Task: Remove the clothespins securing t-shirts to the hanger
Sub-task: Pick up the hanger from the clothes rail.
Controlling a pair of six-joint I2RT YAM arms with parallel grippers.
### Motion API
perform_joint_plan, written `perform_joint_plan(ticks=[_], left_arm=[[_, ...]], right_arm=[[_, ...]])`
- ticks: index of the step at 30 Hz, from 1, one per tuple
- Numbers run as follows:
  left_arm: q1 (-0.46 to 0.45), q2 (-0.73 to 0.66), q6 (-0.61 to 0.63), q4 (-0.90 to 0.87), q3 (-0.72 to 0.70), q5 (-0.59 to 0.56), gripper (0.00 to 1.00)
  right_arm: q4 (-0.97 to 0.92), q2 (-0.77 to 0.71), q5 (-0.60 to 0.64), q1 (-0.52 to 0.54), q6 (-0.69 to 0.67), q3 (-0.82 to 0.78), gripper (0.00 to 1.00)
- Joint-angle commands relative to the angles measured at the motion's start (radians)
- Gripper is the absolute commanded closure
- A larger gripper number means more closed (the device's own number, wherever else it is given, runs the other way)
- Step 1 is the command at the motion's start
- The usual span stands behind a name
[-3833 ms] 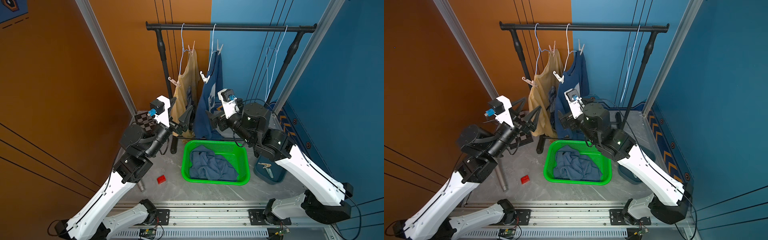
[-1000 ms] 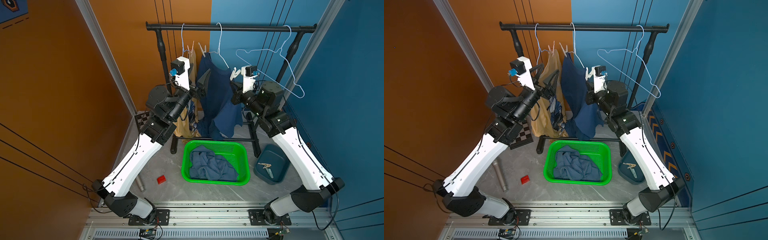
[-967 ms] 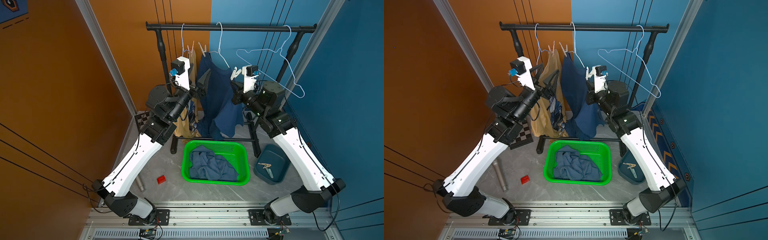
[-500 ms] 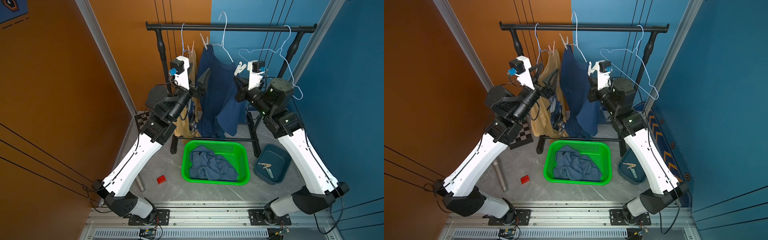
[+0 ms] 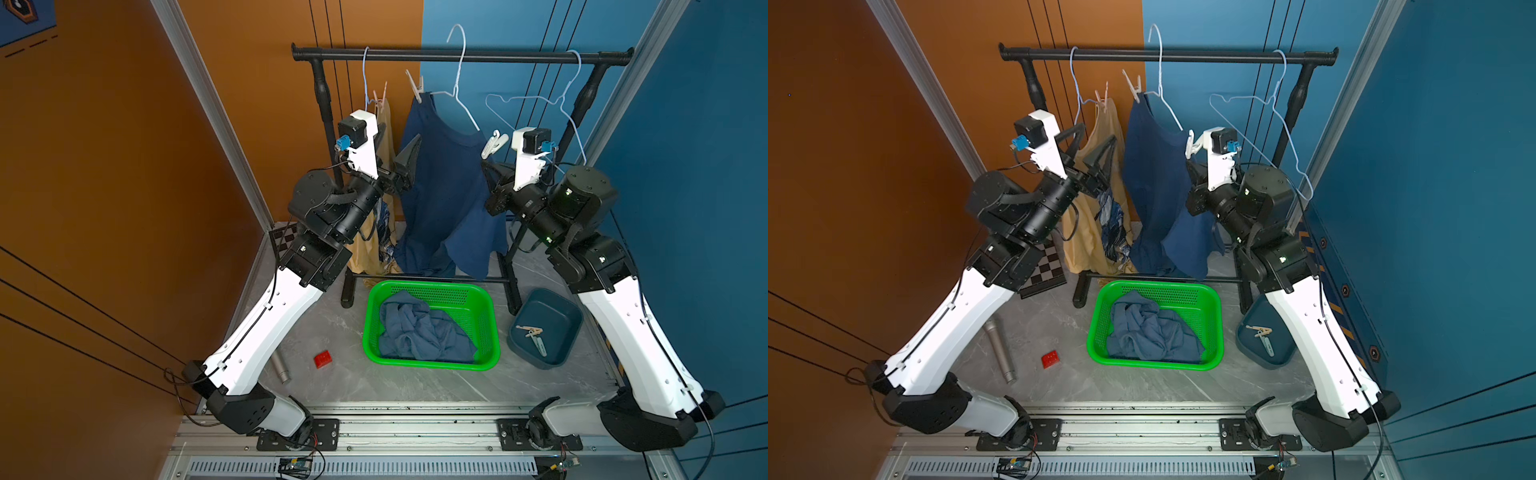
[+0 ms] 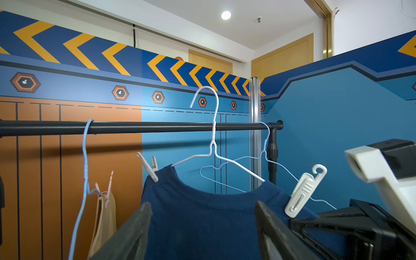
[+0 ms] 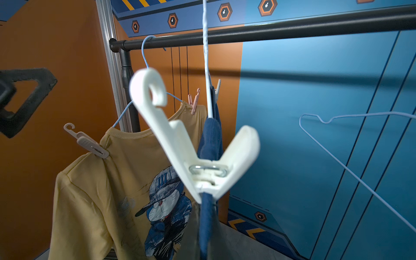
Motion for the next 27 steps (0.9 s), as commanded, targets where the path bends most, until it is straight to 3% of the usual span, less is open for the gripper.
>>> perform_joint_plan(ticks=[1,13,27], left_arm=[[-0.020,-0.048,-0.002,0.032,-0.015,-0.023,0.26],[-0.077,-0.166,0.024,0.029,-0.130,-0.072,0.26],[-0.128,-0.361,0.061,-0.031,-0.335,-0.159,0.26]], right_arm=[[0.032,-0.071,-0.006,0.016,-0.029,-0.035,1.00],[-0.082,-0.239,-0.022,0.051,-0.060,-0.078,1.00],[-0.193,-0.300,-0.219,0.016,-0.068,0.105,1.00]])
